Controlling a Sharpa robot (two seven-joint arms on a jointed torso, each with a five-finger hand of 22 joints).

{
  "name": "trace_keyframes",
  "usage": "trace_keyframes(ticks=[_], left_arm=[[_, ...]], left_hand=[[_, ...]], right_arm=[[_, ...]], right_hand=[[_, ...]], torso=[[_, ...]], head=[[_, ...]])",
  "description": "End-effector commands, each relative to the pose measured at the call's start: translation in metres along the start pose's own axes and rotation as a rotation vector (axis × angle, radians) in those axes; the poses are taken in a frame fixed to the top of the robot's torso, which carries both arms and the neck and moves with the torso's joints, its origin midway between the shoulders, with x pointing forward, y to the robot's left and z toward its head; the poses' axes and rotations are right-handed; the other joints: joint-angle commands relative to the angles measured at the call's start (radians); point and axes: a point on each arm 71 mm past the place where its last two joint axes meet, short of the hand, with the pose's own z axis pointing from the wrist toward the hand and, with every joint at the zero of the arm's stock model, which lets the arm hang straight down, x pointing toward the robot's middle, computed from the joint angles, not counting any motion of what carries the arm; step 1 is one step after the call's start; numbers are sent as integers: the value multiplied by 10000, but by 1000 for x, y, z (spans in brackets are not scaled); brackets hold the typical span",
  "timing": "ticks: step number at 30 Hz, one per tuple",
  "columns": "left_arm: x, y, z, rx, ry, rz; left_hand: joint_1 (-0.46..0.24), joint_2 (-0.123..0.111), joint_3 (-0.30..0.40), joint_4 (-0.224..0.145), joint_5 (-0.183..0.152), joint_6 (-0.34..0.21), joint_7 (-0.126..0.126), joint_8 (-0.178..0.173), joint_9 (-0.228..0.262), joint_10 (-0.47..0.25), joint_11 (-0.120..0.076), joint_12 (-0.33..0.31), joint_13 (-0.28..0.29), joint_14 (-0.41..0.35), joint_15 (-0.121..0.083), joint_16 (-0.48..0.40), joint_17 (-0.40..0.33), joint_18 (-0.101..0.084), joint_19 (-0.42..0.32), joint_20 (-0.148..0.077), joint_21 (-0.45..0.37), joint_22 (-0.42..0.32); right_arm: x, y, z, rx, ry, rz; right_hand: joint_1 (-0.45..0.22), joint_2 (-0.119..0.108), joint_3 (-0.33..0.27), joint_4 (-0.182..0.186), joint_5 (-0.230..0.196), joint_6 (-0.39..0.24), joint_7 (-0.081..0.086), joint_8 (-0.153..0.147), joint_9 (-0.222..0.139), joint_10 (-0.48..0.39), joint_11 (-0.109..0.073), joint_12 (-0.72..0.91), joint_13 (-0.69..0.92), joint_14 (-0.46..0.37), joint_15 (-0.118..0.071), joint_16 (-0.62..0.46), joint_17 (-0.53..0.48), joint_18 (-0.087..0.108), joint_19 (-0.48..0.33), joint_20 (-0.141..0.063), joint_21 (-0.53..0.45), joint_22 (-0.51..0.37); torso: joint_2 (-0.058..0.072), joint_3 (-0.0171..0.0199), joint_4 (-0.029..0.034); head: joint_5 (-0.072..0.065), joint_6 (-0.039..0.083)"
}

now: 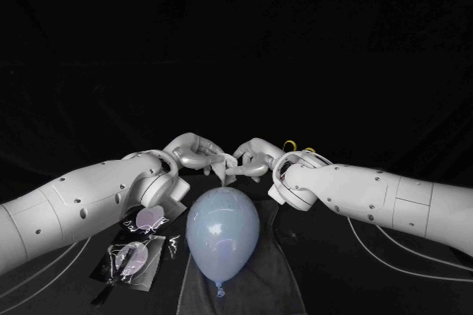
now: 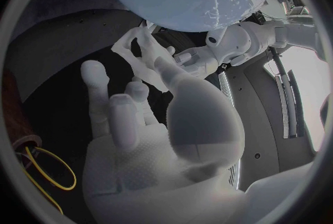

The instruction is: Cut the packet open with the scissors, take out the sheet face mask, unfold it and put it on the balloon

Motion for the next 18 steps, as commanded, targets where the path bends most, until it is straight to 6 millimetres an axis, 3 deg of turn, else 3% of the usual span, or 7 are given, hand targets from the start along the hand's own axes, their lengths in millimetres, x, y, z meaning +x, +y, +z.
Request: trace_keyframes(ticks=[1, 8, 10, 14, 18], left_arm=[[1, -3, 0, 195, 65, -109], [1, -3, 0, 189, 93, -127], [1, -3, 0, 195, 119, -137], [2, -3, 0, 199, 167, -187], [2, -3, 0, 182, 181, -256]], left_hand=[[-69, 13, 67, 16, 69, 75, 8, 46, 296, 63, -10, 20, 18, 93, 1, 1, 9, 128, 39, -7, 32, 14], [-87, 6, 98, -9, 69, 87, 9, 39, 292, 73, -9, 20, 20, 118, 0, 3, 42, 129, 44, -11, 47, 25], [-104, 2, 128, -32, 69, 100, 10, 33, 289, 82, -8, 20, 22, 128, -1, 3, 48, 129, 49, -13, 60, 36], [-104, 2, 128, -32, 69, 100, 10, 33, 289, 82, -8, 20, 22, 128, -1, 3, 48, 129, 49, -13, 60, 36], [-116, -2, 144, -44, 70, 107, 13, 30, 288, 88, -6, 21, 23, 129, -1, 3, 43, 129, 51, -15, 68, 42]], right_arm=[[4, -1, -2, -172, 521, 130], [7, -6, -4, -177, 489, 293], [7, -7, -4, -145, 401, 344], [8, -10, -4, -104, 192, 442], [9, -12, -4, -108, 45, 491]], right_hand=[[15, -93, -109, 34, -39, -85, 59, -57, -16, -76, 6, -20, -22, -89, -19, -69, -52, 164, -90, 24, -62, 309], [205, -45, -314, 78, 22, -14, 52, 24, 9, 8, 7, 180, 50, -89, -8, -12, -14, 154, -44, 53, 44, 351], [389, 104, -339, 84, 15, 183, -7, 158, 51, 206, -45, 361, 161, -33, -46, 46, 68, 137, 70, 37, 236, 412], [951, 679, -41, 1, -325, 1025, -326, 669, 191, 992, -346, 849, 581, 233, -294, 209, 410, 35, 553, -153, 1065, 651], [1344, 1039, 375, -188, -361, 1438, -568, 947, 265, 1419, -561, 1037, 804, 387, -493, 279, 609, -42, 825, -335, 1547, 790]], torso=[[2, 0, -4], [-3, -1, -2], [-1, -1, 4], [6, -4, 8], [2, -8, -1]], head=[[12, -19], [5, -11], [12, -13], [6, -20], [8, -16]])
